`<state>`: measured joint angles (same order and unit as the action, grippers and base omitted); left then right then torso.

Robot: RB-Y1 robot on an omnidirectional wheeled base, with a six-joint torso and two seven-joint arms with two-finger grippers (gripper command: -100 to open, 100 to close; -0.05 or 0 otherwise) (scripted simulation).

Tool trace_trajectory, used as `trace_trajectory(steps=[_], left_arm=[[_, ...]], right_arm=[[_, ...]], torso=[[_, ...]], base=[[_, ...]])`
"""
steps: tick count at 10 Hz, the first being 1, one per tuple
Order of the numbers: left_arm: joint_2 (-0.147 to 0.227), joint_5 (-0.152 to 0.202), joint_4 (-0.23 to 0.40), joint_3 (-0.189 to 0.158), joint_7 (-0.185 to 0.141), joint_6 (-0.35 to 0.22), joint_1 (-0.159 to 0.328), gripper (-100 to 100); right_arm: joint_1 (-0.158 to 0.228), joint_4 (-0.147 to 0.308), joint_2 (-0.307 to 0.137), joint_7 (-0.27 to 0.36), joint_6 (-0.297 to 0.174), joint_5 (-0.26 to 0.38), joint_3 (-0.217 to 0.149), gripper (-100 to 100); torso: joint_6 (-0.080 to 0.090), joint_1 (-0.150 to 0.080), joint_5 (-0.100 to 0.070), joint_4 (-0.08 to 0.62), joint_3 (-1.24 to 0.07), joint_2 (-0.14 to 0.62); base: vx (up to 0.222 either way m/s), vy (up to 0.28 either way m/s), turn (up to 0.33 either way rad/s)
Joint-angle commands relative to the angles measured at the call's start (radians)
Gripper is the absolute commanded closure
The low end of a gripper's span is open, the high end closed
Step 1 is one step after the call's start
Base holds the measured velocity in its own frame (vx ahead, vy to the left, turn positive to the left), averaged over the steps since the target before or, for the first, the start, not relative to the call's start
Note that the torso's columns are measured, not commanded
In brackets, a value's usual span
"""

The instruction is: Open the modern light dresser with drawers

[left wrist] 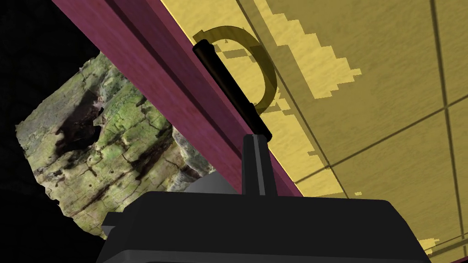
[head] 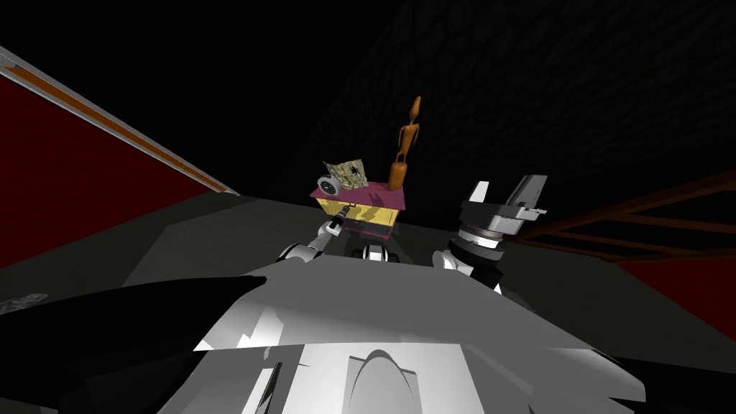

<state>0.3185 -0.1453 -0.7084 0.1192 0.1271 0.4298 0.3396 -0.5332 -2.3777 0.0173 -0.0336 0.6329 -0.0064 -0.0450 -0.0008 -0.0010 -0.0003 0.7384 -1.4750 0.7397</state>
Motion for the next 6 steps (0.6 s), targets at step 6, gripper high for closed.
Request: trace_trajectory(steps=[6], left_arm=[[0.15,-0.034,-0.099,0.198,-0.188,0.111,-0.067,100]], right_arm=[[0.0,0.0,0.0,0.0,0.0,0.0,0.0,0]], torso=[[0.001,0.003,0.001,-0.001,-0.002,-0.003]], base=[[0.006,-0.105,0.282]])
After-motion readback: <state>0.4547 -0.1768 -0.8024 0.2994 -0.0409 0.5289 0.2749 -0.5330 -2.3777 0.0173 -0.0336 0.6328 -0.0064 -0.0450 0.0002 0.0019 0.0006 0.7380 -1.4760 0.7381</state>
